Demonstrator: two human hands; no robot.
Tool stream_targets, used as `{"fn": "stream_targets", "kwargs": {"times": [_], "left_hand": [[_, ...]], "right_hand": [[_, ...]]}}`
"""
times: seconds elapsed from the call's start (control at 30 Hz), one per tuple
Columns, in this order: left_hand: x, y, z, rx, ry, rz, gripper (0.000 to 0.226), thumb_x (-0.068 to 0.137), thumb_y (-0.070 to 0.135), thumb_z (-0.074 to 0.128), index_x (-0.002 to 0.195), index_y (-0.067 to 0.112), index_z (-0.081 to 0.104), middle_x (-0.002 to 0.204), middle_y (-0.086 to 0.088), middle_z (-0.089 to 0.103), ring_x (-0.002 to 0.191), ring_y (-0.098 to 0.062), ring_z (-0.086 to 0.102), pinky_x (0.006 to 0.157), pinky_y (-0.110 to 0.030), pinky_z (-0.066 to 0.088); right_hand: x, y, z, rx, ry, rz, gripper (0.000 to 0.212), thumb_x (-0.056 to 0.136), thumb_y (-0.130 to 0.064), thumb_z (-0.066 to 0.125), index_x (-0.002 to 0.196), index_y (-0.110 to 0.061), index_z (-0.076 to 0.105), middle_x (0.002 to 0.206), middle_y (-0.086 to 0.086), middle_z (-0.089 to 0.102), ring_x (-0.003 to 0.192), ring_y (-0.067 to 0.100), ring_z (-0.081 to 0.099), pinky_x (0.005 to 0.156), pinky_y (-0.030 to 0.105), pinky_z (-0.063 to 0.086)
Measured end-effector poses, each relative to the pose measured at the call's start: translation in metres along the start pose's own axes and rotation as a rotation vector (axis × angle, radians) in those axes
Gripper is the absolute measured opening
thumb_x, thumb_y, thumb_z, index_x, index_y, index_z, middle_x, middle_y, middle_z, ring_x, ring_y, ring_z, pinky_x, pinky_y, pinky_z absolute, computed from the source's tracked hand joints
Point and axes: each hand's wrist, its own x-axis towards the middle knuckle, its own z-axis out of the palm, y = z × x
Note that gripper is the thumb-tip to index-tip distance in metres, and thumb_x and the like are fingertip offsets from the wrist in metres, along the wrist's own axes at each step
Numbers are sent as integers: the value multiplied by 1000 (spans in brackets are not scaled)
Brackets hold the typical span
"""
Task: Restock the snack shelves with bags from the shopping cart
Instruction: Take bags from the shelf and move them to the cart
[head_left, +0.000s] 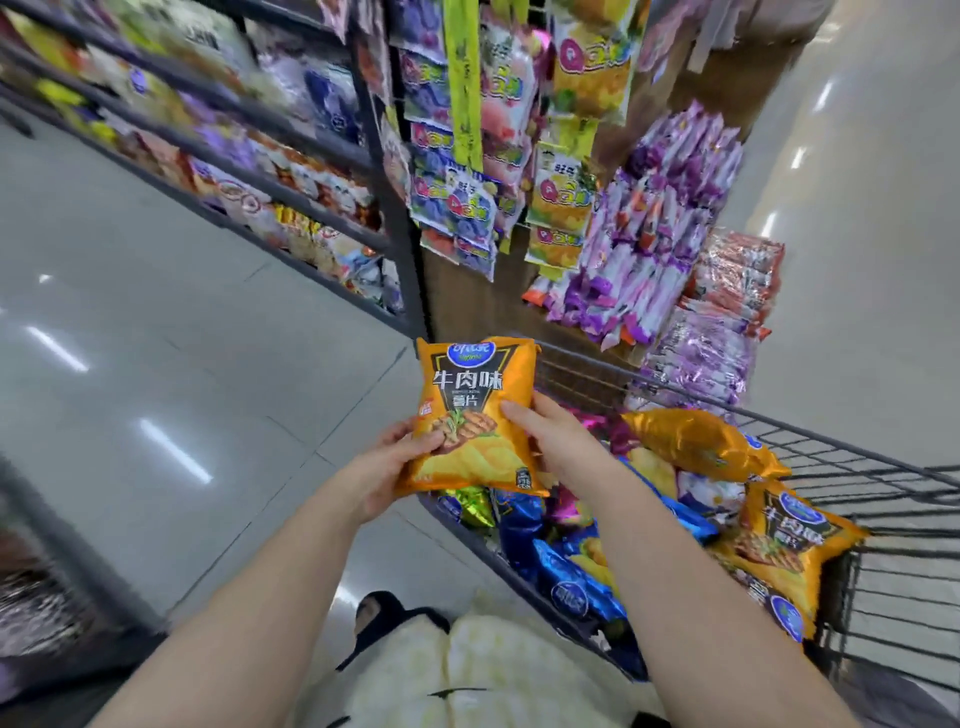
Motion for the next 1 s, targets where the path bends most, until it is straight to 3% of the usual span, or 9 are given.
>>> {"fn": "stream_targets", "kwargs": {"times": [0.17,0.27,0.37,0.5,0.67,0.73,0.83,0.93,1.0], "left_hand": [[-4,51,-90,-90,87,102,79,66,25,85,136,16,50,117,-6,71,97,-23,70,84,-39,58],[-7,79,-147,-139,183,182,63,74,20,82,131,14,55,108,-4,73,85,-18,72,73,-33,59],[-15,108,-207,-190,271,264,60,73,18,82,127,17,56,105,-3,74,79,-18,72,67,-30,57],[-26,144,-279,-245,364,334,70,63,18,82,128,15,55,103,-8,74,80,-23,71,77,-39,56],[-24,183,-350,-333,491,394,68,70,17,81,131,15,53,111,-12,71,81,-22,71,83,-40,56],[-16,204,-373,-339,532,420,72,67,21,81,132,16,52,109,-10,71,77,-18,71,76,-35,58],[6,239,-411,-355,589,455,66,74,17,81,134,16,52,105,-7,72,74,-14,72,68,-29,54],[34,283,-453,-354,636,477,52,85,12,72,133,17,52,106,-6,72,76,-13,72,71,-31,54],[54,315,-484,-340,665,508,50,86,10,71,132,18,53,111,-6,71,80,-15,72,76,-34,56]], "right_hand": [[45,-38,92,-64,-222,-82,69,64,-25,86,125,-10,56,121,14,67,109,34,65,94,53,51],[78,-57,158,-112,-262,-117,67,61,-21,86,121,-10,58,118,14,68,106,35,66,91,56,52],[111,-76,226,-124,-248,-160,58,67,-13,82,121,-12,60,117,9,70,105,28,67,94,49,53],[150,-99,309,-136,-236,-175,49,77,-3,76,123,-9,59,116,7,69,103,22,68,93,42,54],[191,-137,398,-190,-223,-274,36,82,-4,74,113,-16,59,101,-10,63,81,-8,64,64,11,50],[210,-154,427,-193,-244,-318,40,82,-3,73,117,-14,58,104,-10,63,81,-10,64,63,10,50],[247,-183,468,-159,-283,-339,49,83,-4,73,127,-14,56,113,-7,64,99,2,64,72,17,55],[296,-214,509,-167,-348,-367,51,82,-3,72,130,-8,56,122,0,63,102,-2,63,82,22,56],[335,-235,536,-185,-402,-373,53,82,2,71,131,-4,54,126,3,62,97,-9,63,77,19,55]]}}
